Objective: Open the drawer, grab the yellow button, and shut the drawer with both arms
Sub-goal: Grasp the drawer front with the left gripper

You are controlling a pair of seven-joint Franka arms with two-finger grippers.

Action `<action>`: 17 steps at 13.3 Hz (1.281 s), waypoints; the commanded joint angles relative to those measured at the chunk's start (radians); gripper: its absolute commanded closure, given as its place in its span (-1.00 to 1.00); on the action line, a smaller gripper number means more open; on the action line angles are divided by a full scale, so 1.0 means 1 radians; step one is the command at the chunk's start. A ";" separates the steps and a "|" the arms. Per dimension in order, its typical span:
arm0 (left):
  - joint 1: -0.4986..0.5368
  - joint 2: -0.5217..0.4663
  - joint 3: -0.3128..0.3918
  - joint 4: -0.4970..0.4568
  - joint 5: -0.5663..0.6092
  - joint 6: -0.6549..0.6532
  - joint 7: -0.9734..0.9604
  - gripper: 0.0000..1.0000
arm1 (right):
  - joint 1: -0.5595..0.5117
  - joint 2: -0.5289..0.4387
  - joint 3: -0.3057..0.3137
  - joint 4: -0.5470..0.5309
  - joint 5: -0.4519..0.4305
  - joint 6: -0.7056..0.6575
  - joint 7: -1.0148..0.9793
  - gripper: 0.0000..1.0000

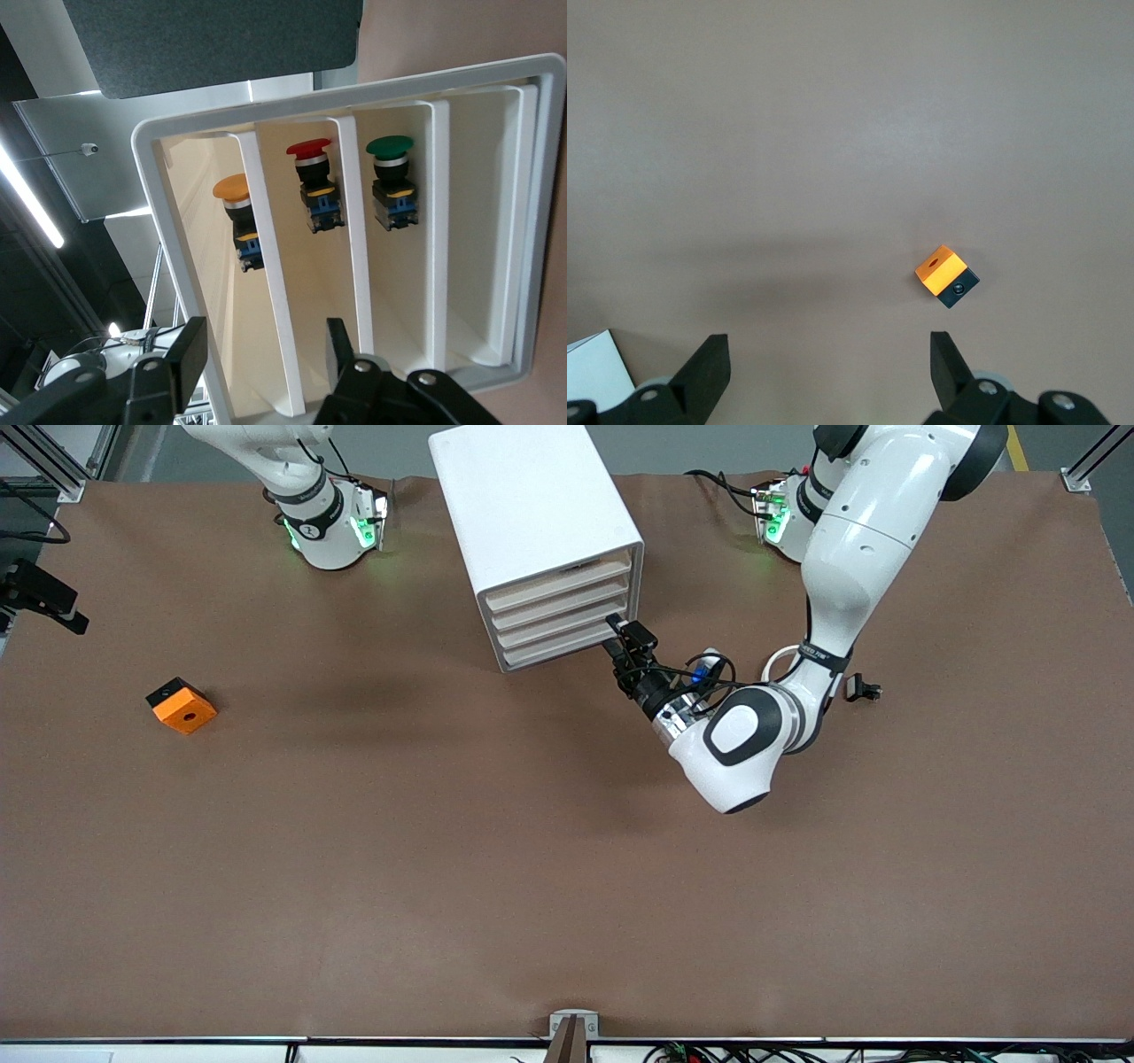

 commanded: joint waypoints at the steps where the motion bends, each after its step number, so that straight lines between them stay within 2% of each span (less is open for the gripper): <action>1: -0.034 0.007 0.002 -0.016 -0.027 -0.006 -0.028 -0.23 | -0.004 0.007 0.007 0.014 -0.013 -0.006 0.003 -1.00; 6: -0.070 0.006 0.002 -0.072 -0.024 -0.052 -0.037 -0.23 | 0.013 0.007 0.013 0.020 -0.037 0.004 0.023 -1.00; 12: -0.062 -0.005 0.003 -0.121 -0.007 -0.130 -0.038 -0.17 | 0.013 0.005 0.014 0.020 -0.026 0.002 0.077 -1.00; 17: -0.051 -0.022 0.002 -0.179 0.042 -0.147 -0.037 -0.12 | 0.011 0.007 0.012 0.022 -0.026 0.004 0.075 -1.00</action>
